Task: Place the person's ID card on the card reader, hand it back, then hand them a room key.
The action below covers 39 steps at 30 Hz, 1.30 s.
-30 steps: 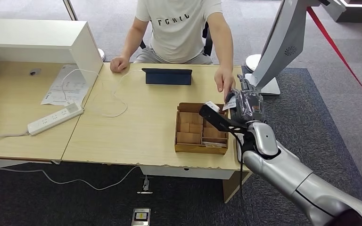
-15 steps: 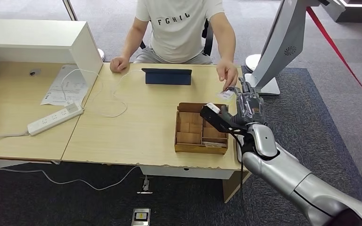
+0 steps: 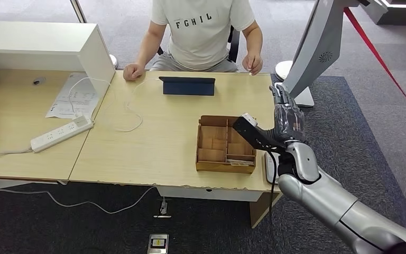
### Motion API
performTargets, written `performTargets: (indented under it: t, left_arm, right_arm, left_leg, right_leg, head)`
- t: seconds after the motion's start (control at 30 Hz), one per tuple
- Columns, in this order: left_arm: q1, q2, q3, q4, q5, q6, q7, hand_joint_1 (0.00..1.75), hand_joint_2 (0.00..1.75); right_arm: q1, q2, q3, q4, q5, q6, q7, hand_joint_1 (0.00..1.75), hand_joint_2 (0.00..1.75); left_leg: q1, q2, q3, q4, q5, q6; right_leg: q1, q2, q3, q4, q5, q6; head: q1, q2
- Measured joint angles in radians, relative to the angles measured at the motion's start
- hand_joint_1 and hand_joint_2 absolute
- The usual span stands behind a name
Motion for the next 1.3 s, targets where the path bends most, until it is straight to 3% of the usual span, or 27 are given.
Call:
performTargets:
  t: [0.43,0.57,0.87,1.13,1.3]
  left_arm:
    - [0.001,-0.003,0.0,0.0,0.053,0.073,0.005,0.0,0.0]
    - [0.0,-0.004,0.0,0.0,0.06,0.111,0.027,0.0,0.0]
    - [-0.001,-0.016,0.0,0.0,0.078,0.148,-0.004,0.0,0.0]
    - [-0.002,-0.02,0.0,0.001,0.081,0.105,-0.018,0.0,0.0]
    - [-0.002,-0.02,0.0,0.001,0.075,0.083,-0.019,0.0,0.0]
  right_arm:
    - [0.251,-0.153,-0.072,-0.358,-0.018,-0.098,-0.009,0.0,0.0]
    - [0.313,-0.182,-0.094,-0.446,-0.008,-0.096,-0.023,0.0,1.75]
    - [0.459,-0.171,-0.116,-0.569,0.216,0.002,0.029,0.0,1.75]
    - [0.484,-0.142,-0.119,-0.579,0.351,0.103,0.08,0.0,1.75]
    - [0.488,-0.129,-0.126,-0.569,0.371,0.138,0.099,0.0,1.75]
  left_leg:
    - [0.0,0.001,0.0,0.0,0.0,0.0]
    - [0.0,0.0,0.0,0.0,0.0,0.0]
    - [0.0,0.001,0.0,-0.001,0.0,0.0]
    - [0.0,0.001,0.0,-0.001,0.0,0.0]
    - [0.0,0.001,0.0,-0.001,0.0,0.0]
  right_leg:
    - [0.0,0.0,0.0,0.0,0.0,0.0]
    - [0.0,0.0,0.0,0.0,0.0,0.0]
    - [0.0,0.0,0.0,0.0,0.0,-0.001]
    - [0.0,0.0,0.0,0.0,0.0,-0.001]
    - [0.0,0.0,0.0,0.0,0.0,-0.001]
  head:
    - [0.0,0.0]
    - [0.0,0.0]
    - [0.0,0.0]
    - [0.0,0.0]
    - [0.0,0.0]
